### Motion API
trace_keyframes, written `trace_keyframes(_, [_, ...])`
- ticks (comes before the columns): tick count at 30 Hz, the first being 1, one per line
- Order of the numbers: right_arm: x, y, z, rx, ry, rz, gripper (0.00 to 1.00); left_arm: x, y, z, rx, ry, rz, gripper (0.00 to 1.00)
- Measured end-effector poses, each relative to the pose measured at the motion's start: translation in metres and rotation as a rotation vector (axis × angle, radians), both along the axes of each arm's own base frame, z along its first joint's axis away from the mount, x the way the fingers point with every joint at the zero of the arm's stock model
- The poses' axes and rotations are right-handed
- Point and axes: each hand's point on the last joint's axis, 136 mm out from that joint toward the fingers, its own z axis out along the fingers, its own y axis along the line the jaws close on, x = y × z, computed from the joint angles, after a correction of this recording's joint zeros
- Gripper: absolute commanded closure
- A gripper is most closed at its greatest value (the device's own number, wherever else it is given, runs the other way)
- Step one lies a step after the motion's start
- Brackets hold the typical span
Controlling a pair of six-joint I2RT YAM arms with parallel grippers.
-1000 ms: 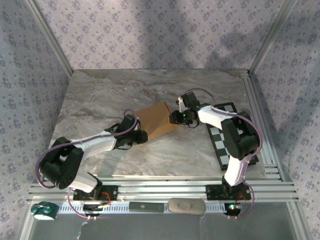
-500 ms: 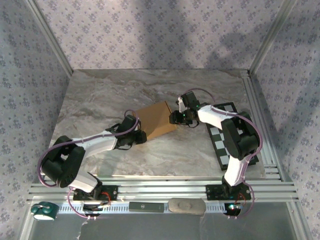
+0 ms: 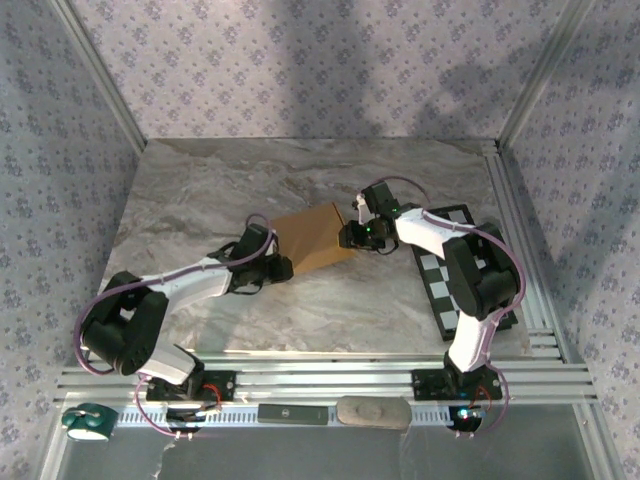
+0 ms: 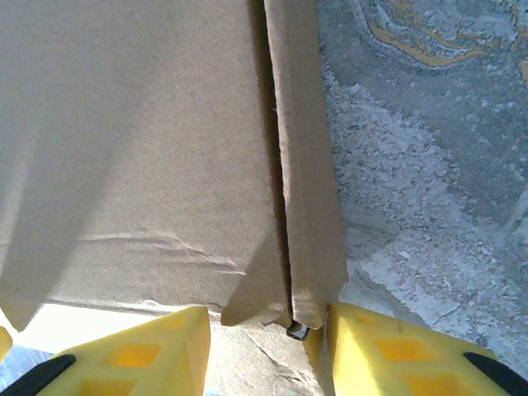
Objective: Fold the paper box
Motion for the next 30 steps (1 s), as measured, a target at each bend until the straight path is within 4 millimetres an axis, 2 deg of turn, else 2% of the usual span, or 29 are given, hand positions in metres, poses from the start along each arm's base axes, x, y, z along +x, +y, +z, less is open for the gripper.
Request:
trace_keyframes(4, [0.001, -0.001, 0.000, 0.011, 0.013, -0.017, 0.57, 0.007, 0.003, 0.004, -0.023, 0.002, 0.014, 0.68])
trace_keyframes(10, [0.002, -0.004, 0.001, 0.020, 0.020, -0.029, 0.57, 0.013, -0.004, 0.015, -0.057, -0.014, 0.003, 0.69])
trace_keyframes(12, [0.003, -0.005, 0.001, 0.022, 0.020, -0.033, 0.57, 0.013, -0.004, 0.014, -0.060, -0.009, 0.000, 0.69])
trace_keyframes(19, [0.003, -0.005, 0.001, 0.026, 0.024, -0.035, 0.57, 0.008, 0.000, 0.008, -0.031, 0.018, -0.014, 0.58])
trace_keyframes(30, [0.003, -0.004, 0.002, 0.028, 0.025, -0.034, 0.57, 0.005, 0.002, 0.005, -0.018, 0.029, -0.020, 0.57])
